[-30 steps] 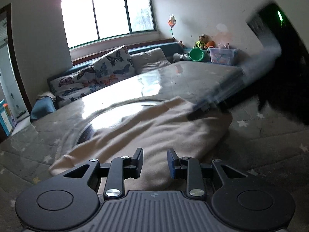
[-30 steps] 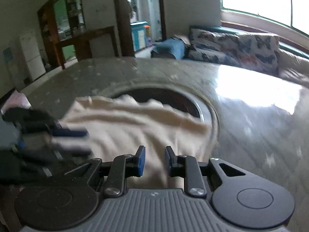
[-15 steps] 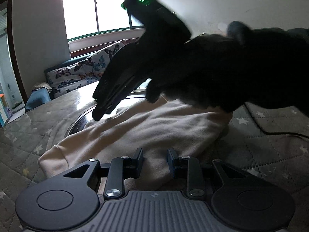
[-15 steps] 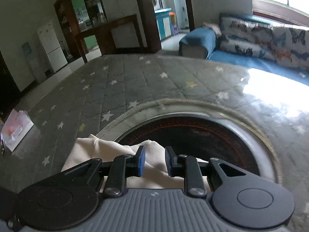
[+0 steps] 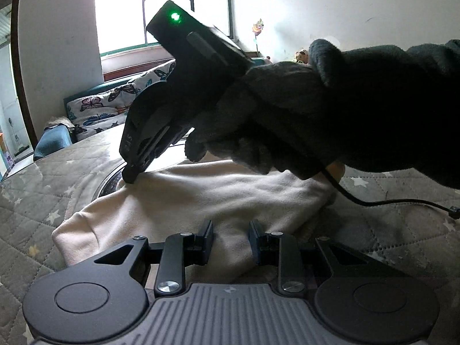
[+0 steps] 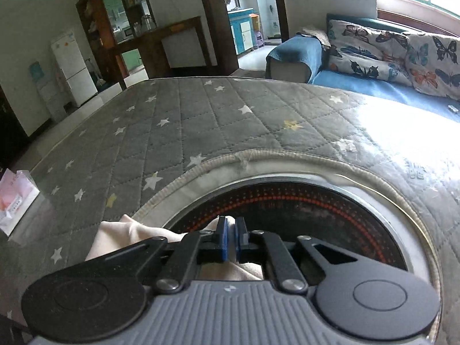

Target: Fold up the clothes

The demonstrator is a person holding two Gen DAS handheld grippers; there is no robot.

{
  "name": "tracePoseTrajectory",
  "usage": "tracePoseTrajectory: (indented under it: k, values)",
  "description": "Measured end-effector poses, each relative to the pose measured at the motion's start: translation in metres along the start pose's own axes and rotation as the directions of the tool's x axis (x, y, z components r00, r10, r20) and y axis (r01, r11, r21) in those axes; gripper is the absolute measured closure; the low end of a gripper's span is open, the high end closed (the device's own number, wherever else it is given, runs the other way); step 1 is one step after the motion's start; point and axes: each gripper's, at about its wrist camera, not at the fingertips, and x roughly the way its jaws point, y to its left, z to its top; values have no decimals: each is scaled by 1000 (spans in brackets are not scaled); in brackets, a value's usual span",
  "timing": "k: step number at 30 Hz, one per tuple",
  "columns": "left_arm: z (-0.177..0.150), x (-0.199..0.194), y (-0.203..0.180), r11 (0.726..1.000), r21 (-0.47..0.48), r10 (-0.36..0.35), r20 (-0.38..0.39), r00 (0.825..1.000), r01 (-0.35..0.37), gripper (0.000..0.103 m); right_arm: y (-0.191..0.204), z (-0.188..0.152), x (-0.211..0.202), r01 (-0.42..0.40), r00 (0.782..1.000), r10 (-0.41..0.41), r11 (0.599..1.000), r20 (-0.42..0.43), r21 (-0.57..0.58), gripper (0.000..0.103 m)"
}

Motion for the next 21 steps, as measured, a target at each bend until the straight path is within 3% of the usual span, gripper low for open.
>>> tracePoseTrajectory:
  k: [4, 7, 11, 14, 21]
  values:
    - [1, 0, -1, 1000, 3, 2, 0, 1000, -2, 73, 5, 2, -6, 19, 999, -18, 999, 30, -28, 94]
    - [1, 0, -2, 1000, 5, 4, 0, 1000, -4, 73, 15, 6, -15, -15, 999, 17, 998, 48, -55, 94]
    - [1, 0, -4, 1000, 6, 5, 0, 1000, -5, 73, 36, 2, -7, -93, 996, 92, 988, -13, -121, 94]
    - [1, -1, -4, 1000, 6, 5, 0, 1000, -5, 73, 49, -1, 10, -96, 994, 87, 983, -58, -158, 94]
    - [2, -2, -5, 1000, 2, 5, -1, 1000, -5, 71, 48, 11, 23, -84, 996, 81, 992, -31, -93, 94]
